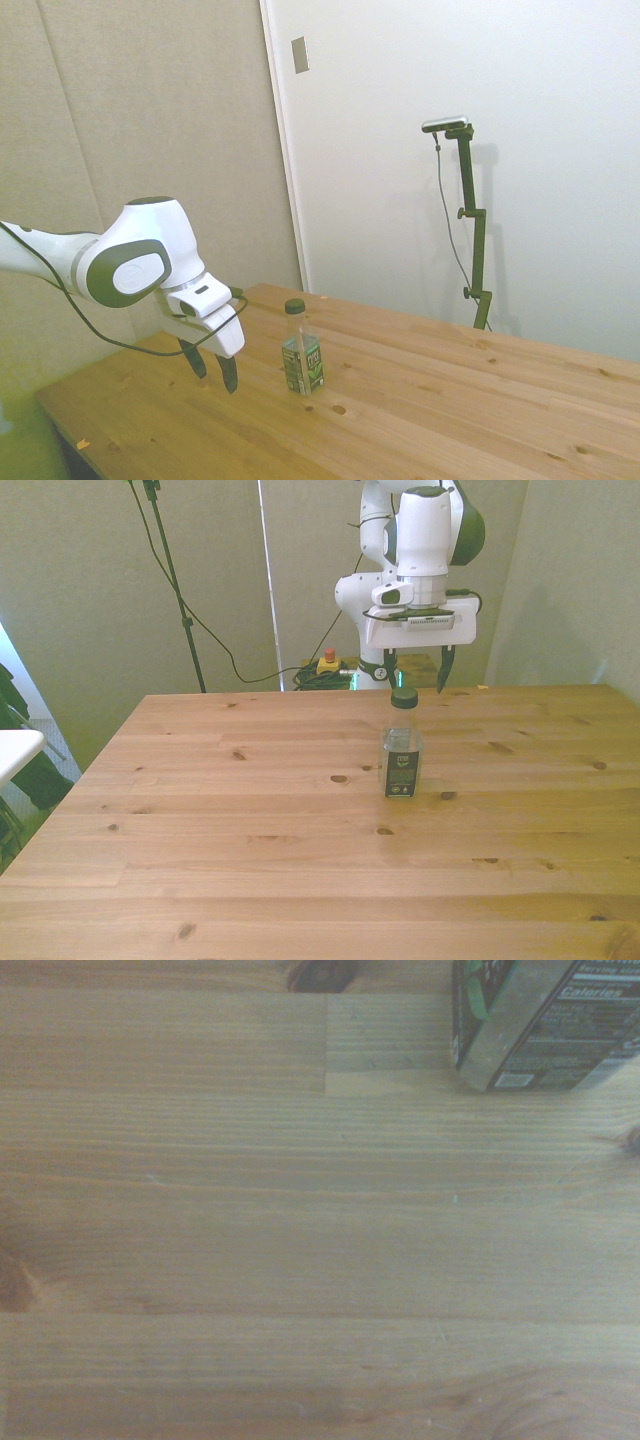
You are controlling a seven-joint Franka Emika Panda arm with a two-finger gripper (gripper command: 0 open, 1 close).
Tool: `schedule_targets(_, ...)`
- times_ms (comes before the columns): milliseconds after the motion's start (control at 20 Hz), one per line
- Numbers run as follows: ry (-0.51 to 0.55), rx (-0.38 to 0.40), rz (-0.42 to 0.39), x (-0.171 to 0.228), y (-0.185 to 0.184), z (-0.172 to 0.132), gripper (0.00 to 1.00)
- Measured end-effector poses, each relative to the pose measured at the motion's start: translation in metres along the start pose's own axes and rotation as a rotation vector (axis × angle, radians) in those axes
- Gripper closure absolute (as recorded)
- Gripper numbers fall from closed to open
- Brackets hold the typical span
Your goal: Knock down the bottle
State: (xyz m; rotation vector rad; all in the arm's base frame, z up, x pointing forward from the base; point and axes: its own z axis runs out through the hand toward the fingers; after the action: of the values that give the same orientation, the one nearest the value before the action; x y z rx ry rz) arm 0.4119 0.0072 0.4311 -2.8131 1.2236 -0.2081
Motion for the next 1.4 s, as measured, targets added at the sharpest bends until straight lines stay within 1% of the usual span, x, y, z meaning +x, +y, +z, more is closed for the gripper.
schedule_targets(50,-0.001,-0.001,0.0,0.0,0.0,0.0,0.0)
schedule_targets(100,-0.005,-0.005,0.001,0.0,0.001,0.002,1.0)
schedule_targets(250,-0.001,-0.001,-0.003,-0.001,-0.001,-0.004,1.0)
schedule_targets(450,0.015,0.003,0.004,0.004,-0.011,-0.027,1.0)
schedule_targets(650,0.072,-0.012,0.027,0.017,-0.021,-0.041,1.0)
schedule_targets(900,0.128,-0.057,0.062,0.042,-0.033,-0.043,1.0)
schedule_targets(1250,0.16,-0.084,0.109,0.082,-0.041,-0.039,1.0)
schedule_targets(1400,0.168,-0.078,0.129,0.096,-0.046,-0.041,1.0)
